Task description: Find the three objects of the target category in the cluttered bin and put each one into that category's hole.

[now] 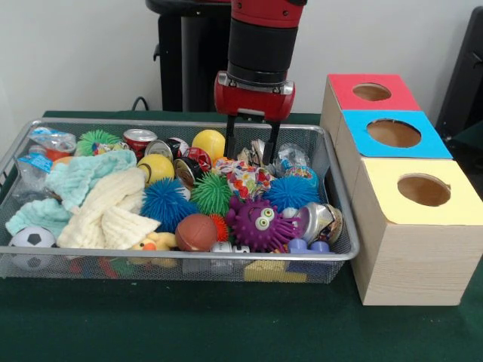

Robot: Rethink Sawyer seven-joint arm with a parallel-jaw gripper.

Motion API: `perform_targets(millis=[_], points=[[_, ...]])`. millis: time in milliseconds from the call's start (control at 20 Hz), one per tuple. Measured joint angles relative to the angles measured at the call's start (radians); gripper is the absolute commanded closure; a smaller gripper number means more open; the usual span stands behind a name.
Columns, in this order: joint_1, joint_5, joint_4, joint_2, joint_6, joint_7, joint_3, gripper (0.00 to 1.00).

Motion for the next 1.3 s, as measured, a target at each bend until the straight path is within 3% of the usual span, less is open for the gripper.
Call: perform_targets(millis=[650, 1300], points=[[0.003, 0.000, -0.013, 0.052, -0.015, 0.000, -0.006, 0.00], [0.017, 0.001, -0.016, 0.096, -0.121, 0.000, -0.006, 0.00]])
